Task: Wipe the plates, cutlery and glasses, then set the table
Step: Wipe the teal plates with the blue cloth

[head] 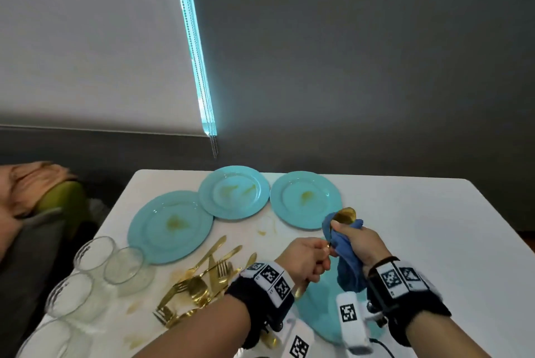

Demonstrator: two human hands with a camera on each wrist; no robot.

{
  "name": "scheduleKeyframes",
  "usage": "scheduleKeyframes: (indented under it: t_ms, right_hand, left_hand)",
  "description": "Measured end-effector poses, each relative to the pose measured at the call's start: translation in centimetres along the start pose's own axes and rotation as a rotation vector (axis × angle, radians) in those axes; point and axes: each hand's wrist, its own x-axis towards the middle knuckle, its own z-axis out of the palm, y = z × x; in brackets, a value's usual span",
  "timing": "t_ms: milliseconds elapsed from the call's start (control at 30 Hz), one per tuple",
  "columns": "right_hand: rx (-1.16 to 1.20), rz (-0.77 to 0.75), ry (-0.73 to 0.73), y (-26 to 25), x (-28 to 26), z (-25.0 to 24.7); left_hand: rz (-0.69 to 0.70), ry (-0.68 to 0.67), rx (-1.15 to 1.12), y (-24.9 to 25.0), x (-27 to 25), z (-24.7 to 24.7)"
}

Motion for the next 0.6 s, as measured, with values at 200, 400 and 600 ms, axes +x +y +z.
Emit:
scheduleKeyframes:
  t_ms: [200,400,600]
  right_hand:
    - [-0.307,-0.126,0.012,0.1,-1.2,3.3]
    - [-0.458,-0.19,-0.123,-0.5,-3.0,3.4]
    - [-0.729,-0.287,-0.215,-1.8,-2.4,1.1]
  left_hand:
    - [-0.031,0.005,0.186,0.5,-2.7,-4.9]
    - [-0.094,-0.025,0.329,0.3,-3.6,-6.9]
    - [-0.139,-0.012,0.434,0.7,-2.9,-6.7]
